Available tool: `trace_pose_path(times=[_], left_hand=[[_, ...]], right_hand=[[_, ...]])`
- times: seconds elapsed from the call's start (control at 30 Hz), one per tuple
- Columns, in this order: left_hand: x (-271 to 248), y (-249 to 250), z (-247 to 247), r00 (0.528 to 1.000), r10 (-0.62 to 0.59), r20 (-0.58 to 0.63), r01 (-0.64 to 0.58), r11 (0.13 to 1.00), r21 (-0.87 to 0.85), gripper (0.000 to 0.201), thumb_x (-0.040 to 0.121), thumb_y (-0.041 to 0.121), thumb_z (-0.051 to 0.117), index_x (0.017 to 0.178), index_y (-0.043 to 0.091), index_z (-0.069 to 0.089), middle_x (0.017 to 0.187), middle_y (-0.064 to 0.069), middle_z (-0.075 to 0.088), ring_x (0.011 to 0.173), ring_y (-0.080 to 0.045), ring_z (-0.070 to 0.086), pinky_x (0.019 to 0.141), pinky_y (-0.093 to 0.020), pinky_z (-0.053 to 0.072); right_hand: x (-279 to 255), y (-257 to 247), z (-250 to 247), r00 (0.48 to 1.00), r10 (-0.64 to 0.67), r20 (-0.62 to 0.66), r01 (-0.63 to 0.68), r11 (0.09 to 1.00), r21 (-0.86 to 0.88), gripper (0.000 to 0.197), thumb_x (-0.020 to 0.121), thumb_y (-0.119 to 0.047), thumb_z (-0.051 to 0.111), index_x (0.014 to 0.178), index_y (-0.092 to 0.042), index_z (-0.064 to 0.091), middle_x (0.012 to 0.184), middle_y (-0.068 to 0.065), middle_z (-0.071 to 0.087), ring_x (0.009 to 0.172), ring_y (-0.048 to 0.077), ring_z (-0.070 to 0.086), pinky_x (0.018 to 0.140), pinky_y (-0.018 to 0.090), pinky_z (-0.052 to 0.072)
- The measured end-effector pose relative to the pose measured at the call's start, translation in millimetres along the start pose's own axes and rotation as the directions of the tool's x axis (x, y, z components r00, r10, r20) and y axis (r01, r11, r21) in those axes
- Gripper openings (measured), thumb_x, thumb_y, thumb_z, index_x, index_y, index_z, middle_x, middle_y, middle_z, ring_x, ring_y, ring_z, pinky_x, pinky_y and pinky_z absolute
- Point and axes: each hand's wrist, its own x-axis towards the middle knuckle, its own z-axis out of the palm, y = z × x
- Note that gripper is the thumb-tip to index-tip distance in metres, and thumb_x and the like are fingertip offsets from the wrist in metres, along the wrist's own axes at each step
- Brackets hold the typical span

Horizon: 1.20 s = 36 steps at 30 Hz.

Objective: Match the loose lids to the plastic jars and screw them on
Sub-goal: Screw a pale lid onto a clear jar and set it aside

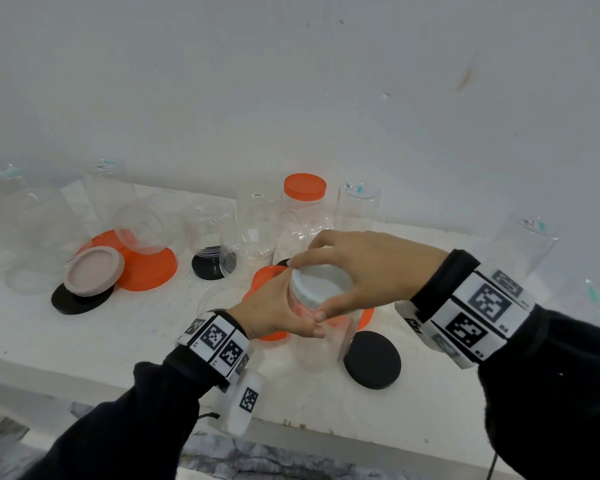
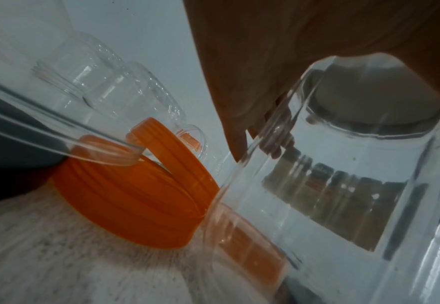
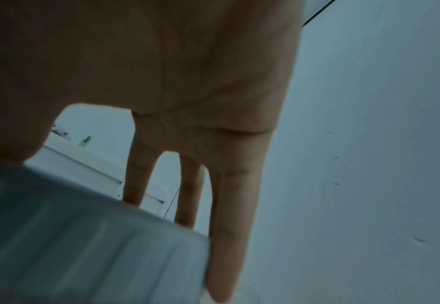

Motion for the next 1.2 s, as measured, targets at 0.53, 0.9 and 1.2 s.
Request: trace_pose_path(times=[0.53,0.9,1.2], left_hand=[[-5,2,9,0.995,0.026,-0.097,-0.026,1.000,0.003,0.079,0.051,0.031,0.082,0.121,0.027,0.046,0.116,0.011,0.061,0.113,0.000,0.055,0.090,-0.012,0.040],[-18,39,-15,0.966,0.097,-0.240,-0.116,0.991,-0.070,0.083,0.053,0.052,0.083,0.123,0.020,0.051,0.123,0.000,0.061,0.118,-0.013,0.055,0.098,-0.028,0.044],[-71,32,-107,0.723,0.114,-0.682,0.090,0.963,0.256,0.026,0.079,0.035,0.069,0.103,0.030,0.060,0.108,0.014,0.066,0.104,0.000,0.059,0.099,-0.034,0.045]], right_hand=[[5,1,15,0.978,0.030,-0.206,-0.035,0.999,-0.020,0.066,0.071,-0.064,0.062,0.130,-0.036,0.049,0.108,-0.002,0.053,0.089,0.017,0.051,0.071,0.027,0.038],[-7,10,-23,0.897,0.044,-0.439,0.004,0.994,0.107,0.073,0.057,-0.081,0.046,0.119,-0.044,0.053,0.106,-0.017,0.052,0.097,0.005,0.048,0.080,0.027,0.040],[56,11,-41,0.718,0.065,-0.693,0.207,0.931,0.302,0.065,0.069,-0.059,0.069,0.125,-0.031,0.053,0.116,-0.006,0.051,0.102,0.008,0.050,0.086,0.024,0.041]])
